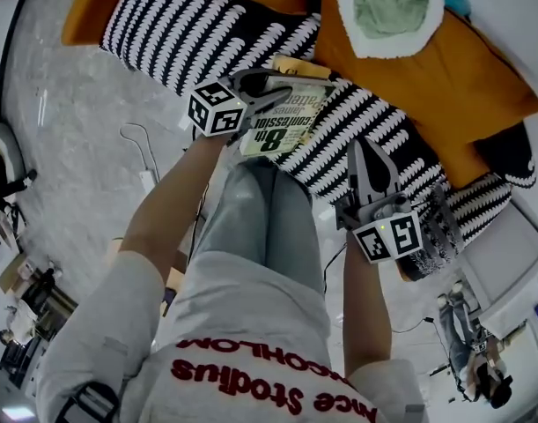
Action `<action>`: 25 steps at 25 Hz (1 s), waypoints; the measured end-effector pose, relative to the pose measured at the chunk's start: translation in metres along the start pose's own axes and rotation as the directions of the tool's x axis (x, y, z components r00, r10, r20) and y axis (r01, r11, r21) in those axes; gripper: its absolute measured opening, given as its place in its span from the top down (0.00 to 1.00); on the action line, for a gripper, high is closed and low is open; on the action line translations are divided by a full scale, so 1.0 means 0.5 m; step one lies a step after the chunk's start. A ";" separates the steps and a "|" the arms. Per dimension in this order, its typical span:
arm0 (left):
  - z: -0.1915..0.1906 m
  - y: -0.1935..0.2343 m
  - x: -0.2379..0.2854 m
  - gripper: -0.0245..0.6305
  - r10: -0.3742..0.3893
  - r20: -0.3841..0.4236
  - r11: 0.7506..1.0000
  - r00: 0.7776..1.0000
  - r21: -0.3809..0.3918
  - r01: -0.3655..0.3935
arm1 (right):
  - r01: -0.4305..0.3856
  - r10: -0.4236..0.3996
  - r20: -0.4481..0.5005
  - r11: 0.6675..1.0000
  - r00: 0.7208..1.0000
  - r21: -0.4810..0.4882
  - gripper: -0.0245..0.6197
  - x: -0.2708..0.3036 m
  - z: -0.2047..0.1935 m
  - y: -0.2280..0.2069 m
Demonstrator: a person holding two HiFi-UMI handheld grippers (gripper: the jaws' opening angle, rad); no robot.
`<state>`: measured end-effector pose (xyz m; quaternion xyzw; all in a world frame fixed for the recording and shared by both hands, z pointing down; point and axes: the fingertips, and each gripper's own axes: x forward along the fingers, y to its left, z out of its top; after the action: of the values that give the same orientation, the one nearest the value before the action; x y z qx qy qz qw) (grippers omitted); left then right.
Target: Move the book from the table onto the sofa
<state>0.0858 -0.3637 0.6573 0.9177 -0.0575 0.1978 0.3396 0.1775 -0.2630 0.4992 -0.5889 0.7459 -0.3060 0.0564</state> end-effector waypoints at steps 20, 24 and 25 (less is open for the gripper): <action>-0.114 0.262 0.182 0.61 0.174 -0.133 0.983 0.976 0.081 -0.165 | 0.020 -0.009 -0.099 0.993 0.995 0.112 0.92 0.074 -0.169 -0.123; -0.073 0.275 0.182 0.61 0.296 -0.137 0.936 0.945 0.240 -0.258 | -0.006 0.012 -0.060 0.995 0.998 0.097 0.92 0.045 -0.147 -0.130; -0.063 0.265 0.179 0.61 0.307 -0.141 0.929 0.941 0.259 -0.265 | -0.011 0.016 -0.055 0.995 0.998 0.096 0.92 0.033 -0.137 -0.125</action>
<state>0.1256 -0.4418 0.7945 0.9118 -0.1364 0.3322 0.1993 0.1951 -0.2587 0.5917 -0.5717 0.7357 -0.3573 0.0658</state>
